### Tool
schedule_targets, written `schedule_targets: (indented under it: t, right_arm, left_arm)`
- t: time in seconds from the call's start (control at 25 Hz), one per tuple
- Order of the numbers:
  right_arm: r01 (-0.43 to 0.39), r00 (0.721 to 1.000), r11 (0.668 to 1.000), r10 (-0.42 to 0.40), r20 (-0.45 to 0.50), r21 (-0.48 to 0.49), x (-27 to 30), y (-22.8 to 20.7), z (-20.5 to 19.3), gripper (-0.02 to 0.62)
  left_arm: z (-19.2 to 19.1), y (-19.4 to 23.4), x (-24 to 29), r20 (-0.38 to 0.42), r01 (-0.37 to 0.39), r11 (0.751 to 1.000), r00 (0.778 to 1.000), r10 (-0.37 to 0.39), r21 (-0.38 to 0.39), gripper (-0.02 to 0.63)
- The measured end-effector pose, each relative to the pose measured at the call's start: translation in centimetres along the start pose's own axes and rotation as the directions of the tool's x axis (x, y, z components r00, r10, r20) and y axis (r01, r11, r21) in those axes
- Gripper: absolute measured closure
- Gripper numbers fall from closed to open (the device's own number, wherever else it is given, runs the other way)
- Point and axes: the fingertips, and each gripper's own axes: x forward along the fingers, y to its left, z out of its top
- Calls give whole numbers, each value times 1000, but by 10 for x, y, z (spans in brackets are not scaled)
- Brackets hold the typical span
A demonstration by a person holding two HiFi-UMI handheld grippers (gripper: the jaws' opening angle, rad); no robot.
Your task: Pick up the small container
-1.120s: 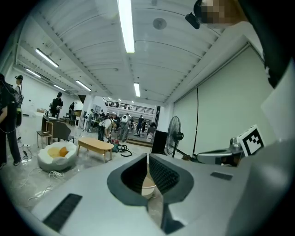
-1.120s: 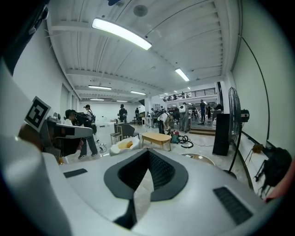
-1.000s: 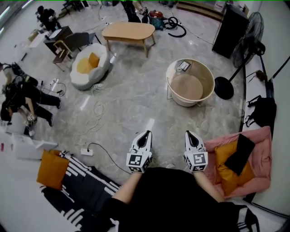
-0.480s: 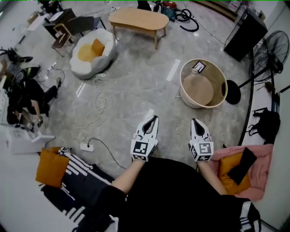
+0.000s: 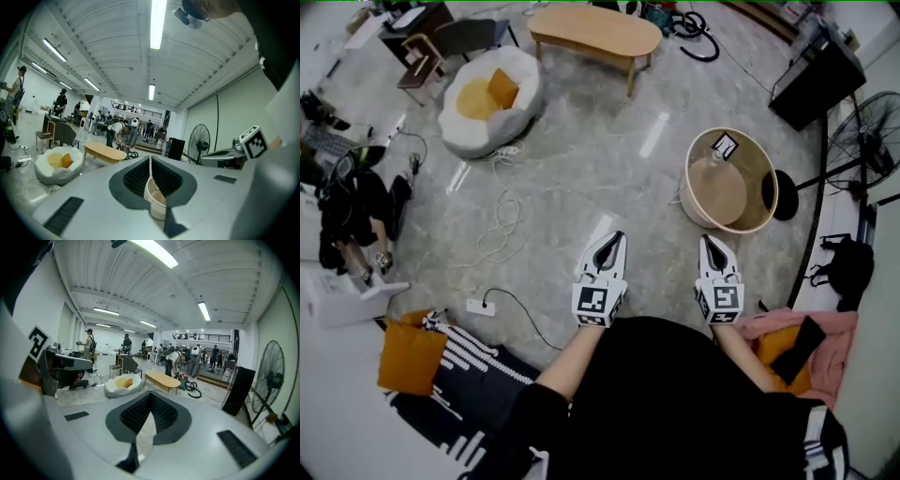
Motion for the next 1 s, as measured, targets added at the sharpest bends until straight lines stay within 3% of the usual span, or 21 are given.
schedule_targets:
  t: [0.28, 0.44, 0.72, 1.0]
  right_arm:
    - [53, 999, 998, -53, -1, 19, 48, -1, 35, 574]
    - [96, 995, 995, -95, -24, 36, 62, -7, 34, 574]
    - [105, 993, 992, -101, -56, 64, 83, -12, 25, 574]
    - [94, 996, 992, -94, 2, 85, 129, -30, 48, 574]
  left_arm:
    - [20, 61, 26, 2, 33, 999, 999, -33, 24, 574]
    - [27, 89, 39, -1, 37, 999, 999, -37, 39, 574]
    - [28, 113, 57, -2, 20, 1000, 1000, -20, 15, 574]
    - [36, 128, 91, -4, 7, 1000, 1000, -7, 18, 574]
